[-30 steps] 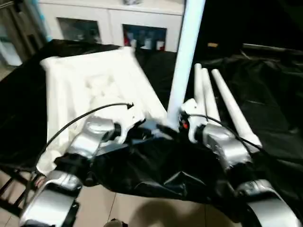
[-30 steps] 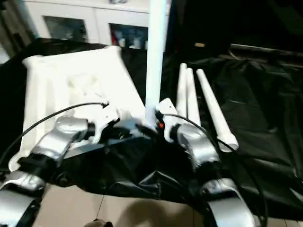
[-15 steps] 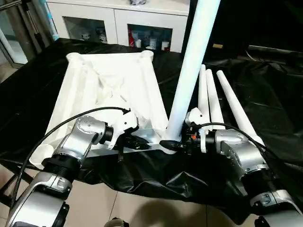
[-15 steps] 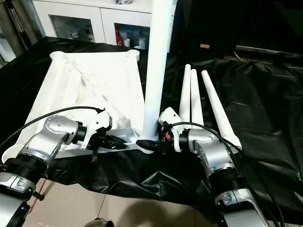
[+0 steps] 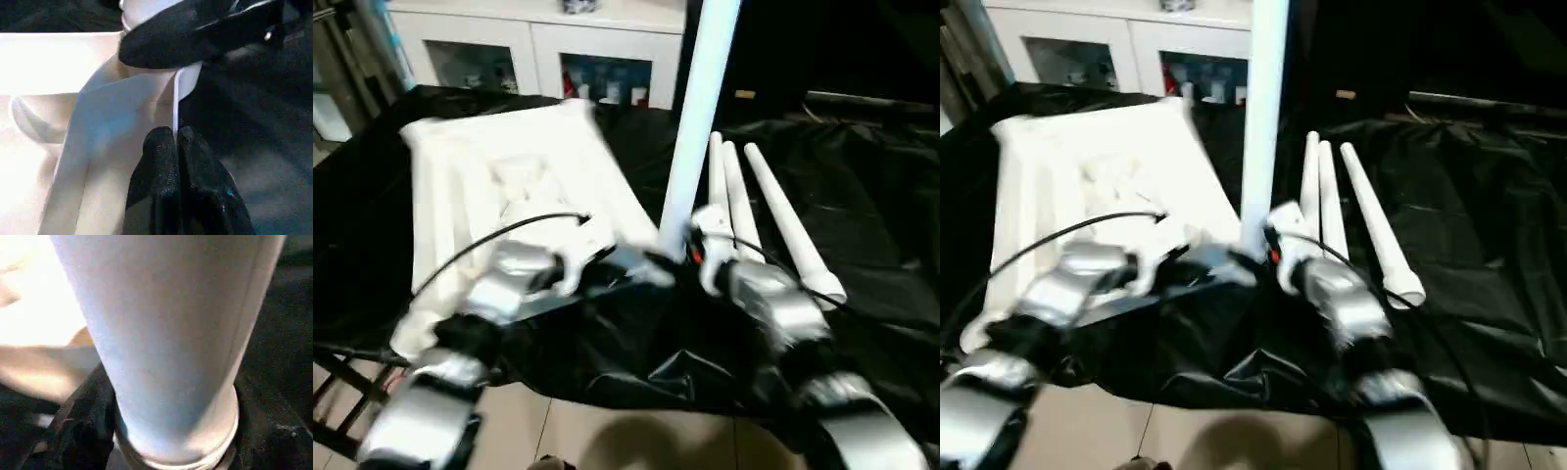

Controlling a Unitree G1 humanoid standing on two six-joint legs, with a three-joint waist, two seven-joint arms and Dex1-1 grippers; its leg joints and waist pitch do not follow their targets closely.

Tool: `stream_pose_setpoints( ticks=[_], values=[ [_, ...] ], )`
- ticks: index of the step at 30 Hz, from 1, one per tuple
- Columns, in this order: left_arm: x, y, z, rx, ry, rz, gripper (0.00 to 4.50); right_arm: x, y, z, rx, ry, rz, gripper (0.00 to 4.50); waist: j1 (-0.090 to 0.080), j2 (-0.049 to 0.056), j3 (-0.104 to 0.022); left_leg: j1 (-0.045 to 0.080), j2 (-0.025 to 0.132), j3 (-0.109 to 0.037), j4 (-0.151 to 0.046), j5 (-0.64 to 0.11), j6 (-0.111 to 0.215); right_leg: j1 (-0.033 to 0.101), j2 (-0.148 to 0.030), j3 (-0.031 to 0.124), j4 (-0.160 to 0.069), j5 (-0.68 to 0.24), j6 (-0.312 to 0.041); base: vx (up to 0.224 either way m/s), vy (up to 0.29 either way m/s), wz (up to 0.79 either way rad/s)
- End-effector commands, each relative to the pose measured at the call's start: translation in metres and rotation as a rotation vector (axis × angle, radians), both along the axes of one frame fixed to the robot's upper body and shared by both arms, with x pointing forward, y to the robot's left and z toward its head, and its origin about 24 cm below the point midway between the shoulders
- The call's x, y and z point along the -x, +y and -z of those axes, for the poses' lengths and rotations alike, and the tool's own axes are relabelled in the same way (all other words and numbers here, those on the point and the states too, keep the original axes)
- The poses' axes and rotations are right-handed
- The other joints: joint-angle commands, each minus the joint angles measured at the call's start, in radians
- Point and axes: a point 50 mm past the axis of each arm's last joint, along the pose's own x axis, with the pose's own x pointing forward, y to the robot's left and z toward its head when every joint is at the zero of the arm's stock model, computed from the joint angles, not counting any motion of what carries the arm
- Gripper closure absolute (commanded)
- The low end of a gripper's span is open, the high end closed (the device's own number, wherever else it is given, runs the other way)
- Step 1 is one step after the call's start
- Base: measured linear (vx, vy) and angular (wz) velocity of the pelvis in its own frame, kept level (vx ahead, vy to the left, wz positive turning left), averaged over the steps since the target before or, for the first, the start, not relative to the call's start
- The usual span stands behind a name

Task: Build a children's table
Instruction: Rotate leg to tighten

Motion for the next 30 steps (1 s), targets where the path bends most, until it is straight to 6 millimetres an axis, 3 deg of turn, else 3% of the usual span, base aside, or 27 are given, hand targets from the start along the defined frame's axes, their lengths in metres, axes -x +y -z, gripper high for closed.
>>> stream_pose_setpoints(
  ticks=[1,2,5,7,9,11,15,19,25,30],
  values=[
    [-0.012,-0.018,-0.028,0.059,-0.119,-0.030,4.50,0.014,0.022,0.025,0.036,0.112,-0.045,1.75,-0.001,0.006,-0.066,0.028,0.042,-0.027,-0.065,-0.251,-0.025,0.033,-0.085,0.045,-0.080,-0.184,-0.224,0.000,0.000,0.00],
    [-0.013,-0.024,-0.029,0.065,-0.137,-0.041,4.50,0.014,0.032,0.022,0.023,0.093,-0.068,1.75,0.001,0.005,-0.070,0.026,0.043,-0.026,-0.064,-0.223,-0.009,0.036,-0.084,0.044,-0.074,-0.131,-0.228,0.000,0.000,0.00],
    [-0.011,-0.031,-0.030,0.080,-0.144,-0.006,4.50,0.014,0.038,0.018,-0.005,0.064,-0.122,1.06,0.004,0.005,-0.071,0.024,0.043,-0.024,-0.062,-0.196,0.014,0.039,-0.083,0.043,-0.070,-0.067,-0.237,0.000,0.000,0.00],
    [-0.007,-0.031,-0.029,0.087,-0.140,0.040,4.50,0.014,0.037,0.016,-0.020,0.050,-0.152,1.00,0.004,0.005,-0.070,0.024,0.043,-0.024,-0.062,-0.201,0.021,0.040,-0.083,0.042,-0.070,-0.067,-0.240,0.000,0.000,0.00],
    [-0.005,-0.030,-0.028,0.088,-0.142,0.063,4.50,0.014,0.035,0.015,-0.018,0.039,-0.171,0.60,0.004,0.000,-0.069,0.025,0.043,-0.024,-0.063,-0.216,0.022,0.039,-0.084,0.043,-0.074,-0.093,-0.239,0.000,0.000,0.00],
    [-0.001,-0.027,-0.027,0.091,-0.136,0.119,4.50,0.015,0.030,0.013,-0.010,0.016,-0.231,0.60,0.007,0.002,-0.069,0.025,0.045,-0.025,-0.063,-0.216,0.025,0.042,-0.087,0.043,-0.074,-0.106,-0.236,0.000,0.000,0.00],
    [0.007,-0.019,-0.026,0.092,-0.123,0.212,4.50,0.019,0.018,0.010,-0.010,-0.017,-0.333,0.60,0.008,0.002,-0.071,0.021,0.046,-0.025,-0.060,-0.186,0.044,0.046,-0.084,0.041,-0.067,-0.045,-0.245,0.000,0.000,0.00],
    [0.014,-0.008,-0.026,0.104,-0.090,0.302,4.50,0.026,0.001,0.005,-0.023,-0.036,-0.449,0.60,0.013,0.004,-0.071,0.021,0.050,-0.020,-0.058,-0.179,0.063,0.042,-0.082,0.040,-0.064,-0.029,-0.259,0.000,0.000,0.00],
    [0.023,0.012,-0.023,0.066,-0.019,0.406,4.50,0.043,-0.019,-0.002,-0.007,-0.050,-0.647,0.60,0.036,0.004,-0.070,0.025,0.053,-0.021,-0.059,-0.203,0.050,0.039,-0.082,0.041,-0.065,-0.067,-0.246,0.000,0.000,0.00],
    [0.024,0.024,-0.022,0.038,0.006,0.420,4.50,0.045,-0.029,-0.003,0.014,-0.040,-0.678,0.60,0.035,0.005,-0.068,0.027,0.052,-0.021,-0.061,-0.230,0.030,0.033,-0.083,0.041,-0.070,-0.118,-0.246,0.000,0.000,0.00]
  ],
)
